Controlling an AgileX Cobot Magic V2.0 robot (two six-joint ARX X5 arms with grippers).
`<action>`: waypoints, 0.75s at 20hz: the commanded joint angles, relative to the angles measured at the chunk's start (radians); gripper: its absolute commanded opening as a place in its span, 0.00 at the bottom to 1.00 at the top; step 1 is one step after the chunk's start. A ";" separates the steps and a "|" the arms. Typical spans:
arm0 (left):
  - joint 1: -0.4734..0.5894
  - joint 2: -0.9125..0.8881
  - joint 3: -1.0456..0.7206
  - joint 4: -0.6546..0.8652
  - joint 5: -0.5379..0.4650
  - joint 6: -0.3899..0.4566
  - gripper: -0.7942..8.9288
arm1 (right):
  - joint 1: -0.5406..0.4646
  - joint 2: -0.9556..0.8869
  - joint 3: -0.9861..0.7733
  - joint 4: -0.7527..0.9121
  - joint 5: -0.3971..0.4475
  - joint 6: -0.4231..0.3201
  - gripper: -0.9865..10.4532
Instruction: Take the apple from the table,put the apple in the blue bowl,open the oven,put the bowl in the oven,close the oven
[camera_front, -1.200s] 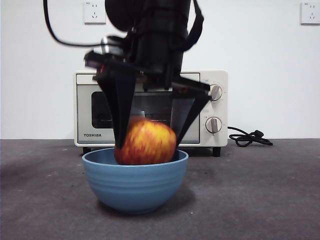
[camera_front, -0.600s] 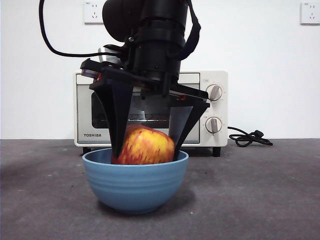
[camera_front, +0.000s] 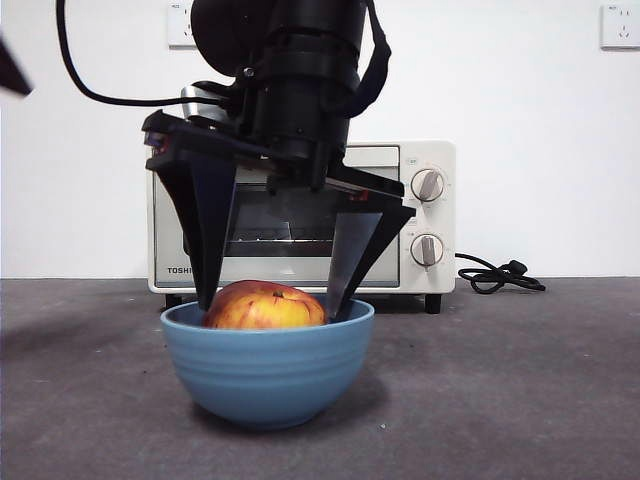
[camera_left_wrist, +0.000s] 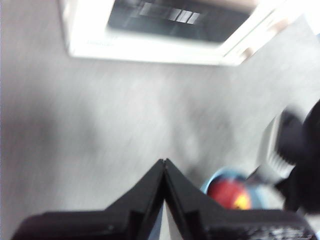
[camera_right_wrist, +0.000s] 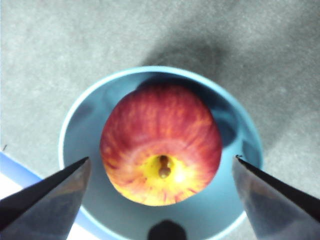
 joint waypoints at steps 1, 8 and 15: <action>-0.021 0.080 0.101 0.005 0.011 -0.007 0.08 | 0.004 -0.064 0.003 -0.018 0.024 0.000 0.50; -0.150 0.416 0.455 -0.038 0.010 -0.006 0.08 | 0.000 -0.378 0.002 -0.123 0.344 0.000 0.08; -0.240 0.740 0.753 -0.038 0.010 -0.005 0.08 | 0.000 -0.633 -0.089 -0.218 0.450 0.077 0.08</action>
